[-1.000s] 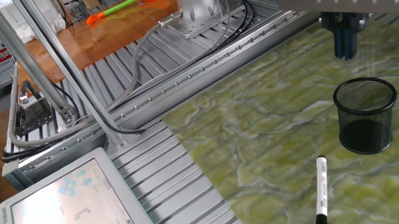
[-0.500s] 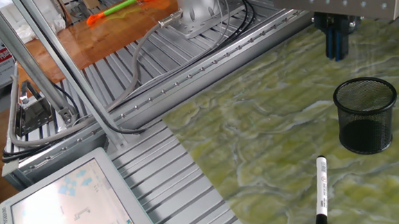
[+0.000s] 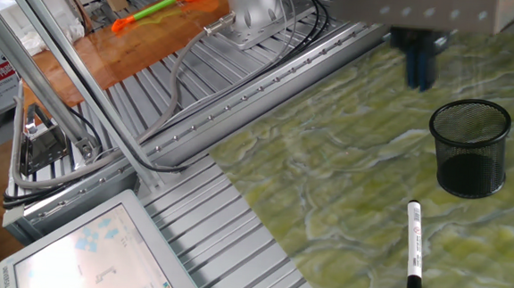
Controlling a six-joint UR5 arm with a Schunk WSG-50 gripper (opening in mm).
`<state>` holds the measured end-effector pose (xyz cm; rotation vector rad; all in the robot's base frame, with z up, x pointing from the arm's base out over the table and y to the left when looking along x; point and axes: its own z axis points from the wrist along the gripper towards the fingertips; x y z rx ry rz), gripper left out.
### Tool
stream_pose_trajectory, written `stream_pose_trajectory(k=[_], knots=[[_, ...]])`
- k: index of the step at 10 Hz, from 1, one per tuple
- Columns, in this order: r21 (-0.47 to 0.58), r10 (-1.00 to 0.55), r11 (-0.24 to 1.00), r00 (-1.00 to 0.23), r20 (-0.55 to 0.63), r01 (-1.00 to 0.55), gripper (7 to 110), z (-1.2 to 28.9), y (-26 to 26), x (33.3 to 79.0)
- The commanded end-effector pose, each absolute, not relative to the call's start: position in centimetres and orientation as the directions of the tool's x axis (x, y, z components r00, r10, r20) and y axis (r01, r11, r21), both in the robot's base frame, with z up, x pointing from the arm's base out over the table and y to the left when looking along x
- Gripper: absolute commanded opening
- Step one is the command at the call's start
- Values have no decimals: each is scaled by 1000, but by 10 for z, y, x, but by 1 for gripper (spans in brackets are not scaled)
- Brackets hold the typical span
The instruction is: Put the pen into the pen holder
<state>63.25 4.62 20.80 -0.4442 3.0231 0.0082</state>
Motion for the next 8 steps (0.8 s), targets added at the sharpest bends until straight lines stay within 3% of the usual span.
stream_pose_trajectory(k=[1, 4, 8], knots=[[13, -317, 948, -946, -69, -319, 7, 211, 69, 680], [20, -329, 943, -939, -96, -333, 7, 177, 69, 687], [47, -288, 955, -952, -104, -294, 7, 145, 80, 660]])
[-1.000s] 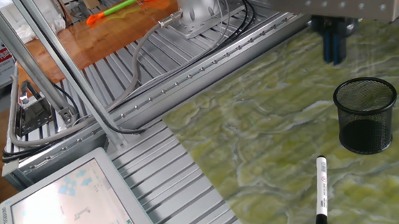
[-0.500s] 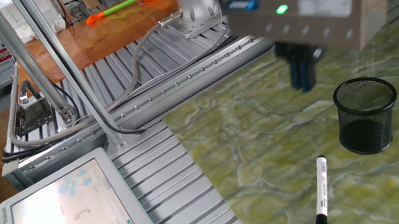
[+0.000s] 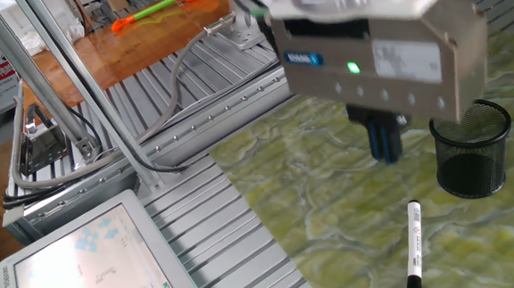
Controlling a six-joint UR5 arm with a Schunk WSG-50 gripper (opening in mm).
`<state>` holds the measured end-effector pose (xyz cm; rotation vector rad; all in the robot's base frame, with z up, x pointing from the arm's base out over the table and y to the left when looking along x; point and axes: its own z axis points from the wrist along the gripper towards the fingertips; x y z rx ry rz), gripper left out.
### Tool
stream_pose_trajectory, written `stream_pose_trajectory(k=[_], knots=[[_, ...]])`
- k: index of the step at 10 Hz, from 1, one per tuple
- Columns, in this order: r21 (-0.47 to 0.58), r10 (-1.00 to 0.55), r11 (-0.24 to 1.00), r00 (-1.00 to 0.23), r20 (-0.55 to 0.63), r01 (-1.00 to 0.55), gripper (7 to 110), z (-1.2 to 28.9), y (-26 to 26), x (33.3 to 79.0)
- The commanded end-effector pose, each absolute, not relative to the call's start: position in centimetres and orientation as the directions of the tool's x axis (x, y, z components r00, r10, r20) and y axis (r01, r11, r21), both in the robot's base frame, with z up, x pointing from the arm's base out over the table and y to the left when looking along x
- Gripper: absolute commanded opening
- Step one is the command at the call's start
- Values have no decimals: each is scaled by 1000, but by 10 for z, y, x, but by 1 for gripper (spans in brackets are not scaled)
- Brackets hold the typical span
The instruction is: Put the pen into the pen holder
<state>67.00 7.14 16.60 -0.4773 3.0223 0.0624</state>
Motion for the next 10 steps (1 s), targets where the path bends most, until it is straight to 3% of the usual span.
stream_pose_trajectory(k=[1, 5, 8, 10], knots=[[41, -288, 955, -952, -104, -294, 7, 141, 77, 656], [24, -300, 952, -949, -101, -304, 7, 142, 67, 660], [-56, -266, 963, -963, -45, -263, 7, 150, 44, 659], [-21, -285, 958, -949, -135, -285, 7, 152, 59, 678]])
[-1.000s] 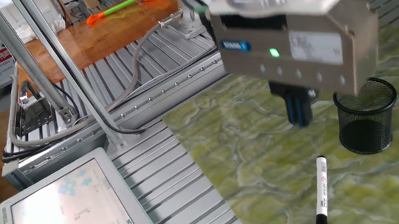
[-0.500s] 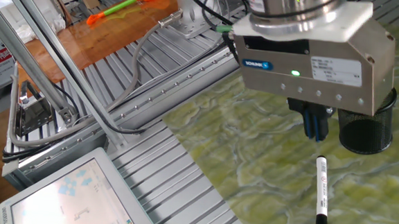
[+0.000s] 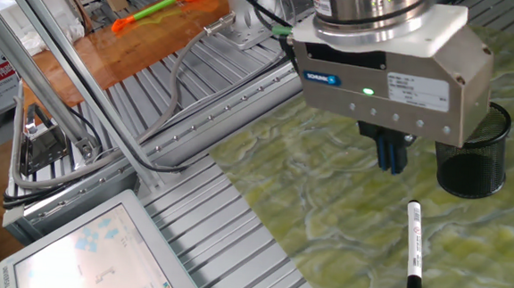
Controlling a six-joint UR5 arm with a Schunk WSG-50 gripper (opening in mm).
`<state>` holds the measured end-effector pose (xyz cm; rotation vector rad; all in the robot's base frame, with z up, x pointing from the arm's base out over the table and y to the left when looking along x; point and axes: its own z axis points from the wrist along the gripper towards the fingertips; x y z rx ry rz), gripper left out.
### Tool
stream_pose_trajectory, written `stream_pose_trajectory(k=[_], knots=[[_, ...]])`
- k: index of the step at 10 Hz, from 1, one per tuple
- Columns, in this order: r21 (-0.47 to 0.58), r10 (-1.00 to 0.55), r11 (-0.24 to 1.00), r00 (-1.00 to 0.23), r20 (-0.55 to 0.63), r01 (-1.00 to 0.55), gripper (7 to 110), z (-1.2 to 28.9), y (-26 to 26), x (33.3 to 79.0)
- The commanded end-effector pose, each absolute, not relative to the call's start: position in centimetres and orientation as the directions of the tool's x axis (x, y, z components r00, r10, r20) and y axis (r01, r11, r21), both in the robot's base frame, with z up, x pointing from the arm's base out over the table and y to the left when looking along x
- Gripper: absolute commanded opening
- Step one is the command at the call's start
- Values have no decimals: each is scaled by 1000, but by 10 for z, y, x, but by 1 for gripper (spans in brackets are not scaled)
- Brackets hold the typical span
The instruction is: Put the pen into the pen holder
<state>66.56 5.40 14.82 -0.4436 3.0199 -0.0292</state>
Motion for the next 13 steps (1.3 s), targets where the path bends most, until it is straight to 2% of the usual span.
stream_pose_trajectory(k=[1, 5, 8, 11, 12, 13], knots=[[-26, -290, 957, -943, -165, -290, 7, 153, 60, 686], [-31, -280, 959, -928, -246, -281, 7, 158, 64, 706], [-75, -272, 962, -937, -221, -262, 7, 157, 51, 703], [20, -249, 965, -933, -259, -263, 7, 158, 76, 706], [44, -223, 970, -946, -237, -240, 7, 157, 79, 699], [16, -231, 971, -949, -213, -240, 7, 156, 71, 695]])
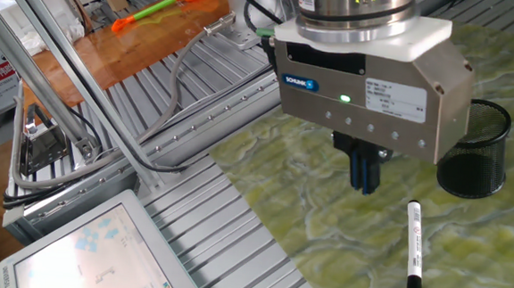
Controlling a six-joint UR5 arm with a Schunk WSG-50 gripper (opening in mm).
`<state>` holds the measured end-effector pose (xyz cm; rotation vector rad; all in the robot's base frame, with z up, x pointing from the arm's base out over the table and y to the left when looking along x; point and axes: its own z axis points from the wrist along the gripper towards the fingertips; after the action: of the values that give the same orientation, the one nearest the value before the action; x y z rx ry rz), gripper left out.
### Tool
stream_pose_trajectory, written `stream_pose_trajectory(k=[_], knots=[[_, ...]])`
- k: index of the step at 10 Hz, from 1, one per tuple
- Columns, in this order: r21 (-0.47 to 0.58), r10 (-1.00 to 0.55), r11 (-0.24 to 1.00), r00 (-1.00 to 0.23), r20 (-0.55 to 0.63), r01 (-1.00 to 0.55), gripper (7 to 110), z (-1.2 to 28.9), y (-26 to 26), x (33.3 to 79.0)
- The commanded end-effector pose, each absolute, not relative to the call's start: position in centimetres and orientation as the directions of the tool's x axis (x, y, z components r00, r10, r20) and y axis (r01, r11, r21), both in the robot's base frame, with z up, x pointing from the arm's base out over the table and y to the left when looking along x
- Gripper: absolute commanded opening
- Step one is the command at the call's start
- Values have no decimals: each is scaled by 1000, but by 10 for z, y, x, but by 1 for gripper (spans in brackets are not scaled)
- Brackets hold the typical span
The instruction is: Put the pen into the pen holder
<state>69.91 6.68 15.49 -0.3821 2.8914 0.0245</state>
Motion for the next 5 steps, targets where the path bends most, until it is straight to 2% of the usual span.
stream_pose_trajectory(k=[1, 3, 4, 5], knots=[[2, -239, 970, -951, -194, -244, 7, 155, 66, 691], [45, -265, 960, -948, -175, -277, 7, 154, 77, 683], [49, -291, 952, -944, -155, -301, 7, 146, 78, 692], [49, -317, 944, -939, -135, -326, 7, 124, 83, 718]])
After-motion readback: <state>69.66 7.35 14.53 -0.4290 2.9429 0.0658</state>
